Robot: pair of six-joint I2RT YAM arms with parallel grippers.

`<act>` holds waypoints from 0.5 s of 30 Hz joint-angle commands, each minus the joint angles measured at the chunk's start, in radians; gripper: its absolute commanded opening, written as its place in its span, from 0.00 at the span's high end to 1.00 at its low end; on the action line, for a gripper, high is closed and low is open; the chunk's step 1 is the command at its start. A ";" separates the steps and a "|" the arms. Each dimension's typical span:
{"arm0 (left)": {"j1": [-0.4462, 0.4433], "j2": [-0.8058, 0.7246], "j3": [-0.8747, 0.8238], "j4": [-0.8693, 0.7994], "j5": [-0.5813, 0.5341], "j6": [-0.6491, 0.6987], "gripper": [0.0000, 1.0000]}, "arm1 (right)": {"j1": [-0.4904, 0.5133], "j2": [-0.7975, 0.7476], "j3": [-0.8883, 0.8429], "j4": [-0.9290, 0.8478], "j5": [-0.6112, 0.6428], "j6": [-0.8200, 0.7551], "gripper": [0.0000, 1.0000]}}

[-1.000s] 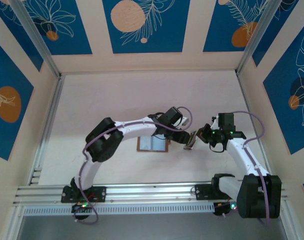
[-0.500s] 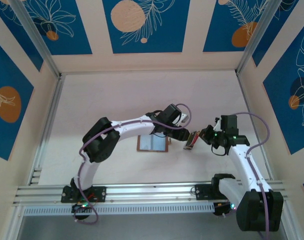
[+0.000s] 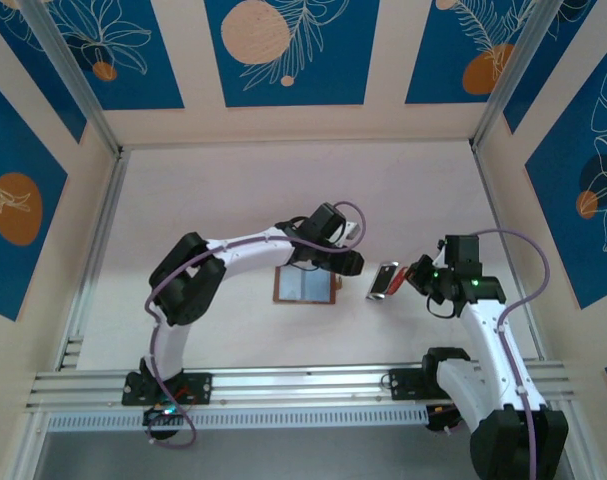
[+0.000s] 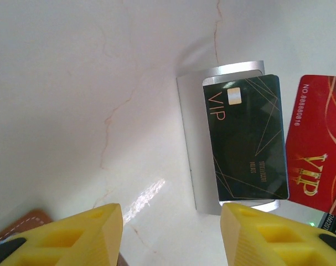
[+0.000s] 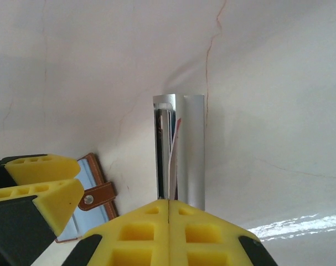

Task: Put the credit cards into the card holder
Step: Pick up the credit card from the storage box.

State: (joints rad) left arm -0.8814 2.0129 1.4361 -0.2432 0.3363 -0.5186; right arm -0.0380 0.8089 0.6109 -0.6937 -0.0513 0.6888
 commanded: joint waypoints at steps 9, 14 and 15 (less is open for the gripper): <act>0.067 -0.146 -0.106 0.038 0.010 -0.021 0.50 | 0.029 -0.063 0.117 -0.085 0.026 -0.029 1.00; 0.113 -0.246 -0.211 0.025 -0.014 -0.019 0.50 | 0.151 -0.043 0.166 -0.054 0.028 -0.041 1.00; 0.123 -0.263 -0.234 0.015 -0.025 -0.016 0.51 | 0.180 -0.033 0.173 -0.038 0.024 -0.044 1.00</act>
State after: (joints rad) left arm -0.7868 1.8133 1.2533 -0.2138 0.3321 -0.5259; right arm 0.0757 0.7620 0.7406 -0.7483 -0.0250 0.6685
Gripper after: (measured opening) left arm 0.497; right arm 0.050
